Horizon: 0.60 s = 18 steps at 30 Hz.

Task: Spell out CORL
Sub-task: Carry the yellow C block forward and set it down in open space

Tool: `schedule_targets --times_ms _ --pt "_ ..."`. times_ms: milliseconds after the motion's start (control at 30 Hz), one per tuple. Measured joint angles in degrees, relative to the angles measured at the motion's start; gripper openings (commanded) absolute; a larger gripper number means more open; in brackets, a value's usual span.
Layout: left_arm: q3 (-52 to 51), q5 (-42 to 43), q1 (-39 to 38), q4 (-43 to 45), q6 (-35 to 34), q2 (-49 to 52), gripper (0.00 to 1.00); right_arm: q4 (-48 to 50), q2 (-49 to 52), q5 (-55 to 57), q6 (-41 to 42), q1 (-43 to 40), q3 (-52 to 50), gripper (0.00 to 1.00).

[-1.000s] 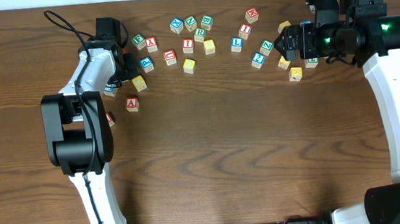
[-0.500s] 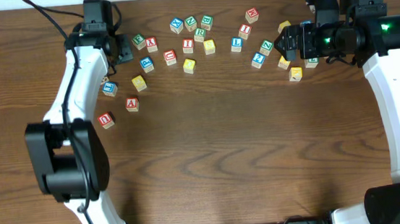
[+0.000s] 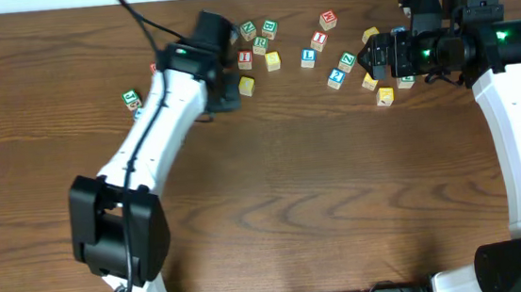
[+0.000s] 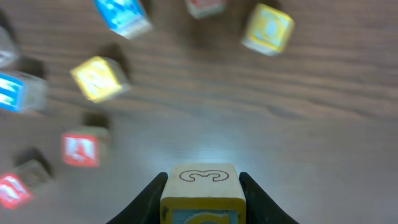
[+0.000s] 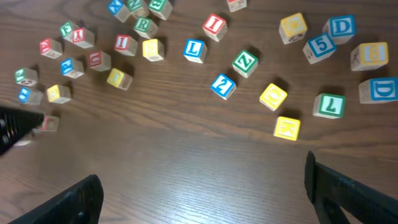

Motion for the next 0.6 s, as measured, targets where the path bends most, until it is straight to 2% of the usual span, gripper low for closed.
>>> schedule_targets --times_ms 333,600 --pt "0.0 0.0 -9.2 4.1 -6.1 6.9 0.33 0.0 0.0 3.0 0.0 0.0 0.0 0.99" --pt "0.0 0.2 -11.5 10.8 -9.5 12.1 0.33 0.0 0.0 5.2 0.0 -1.0 0.0 0.99"
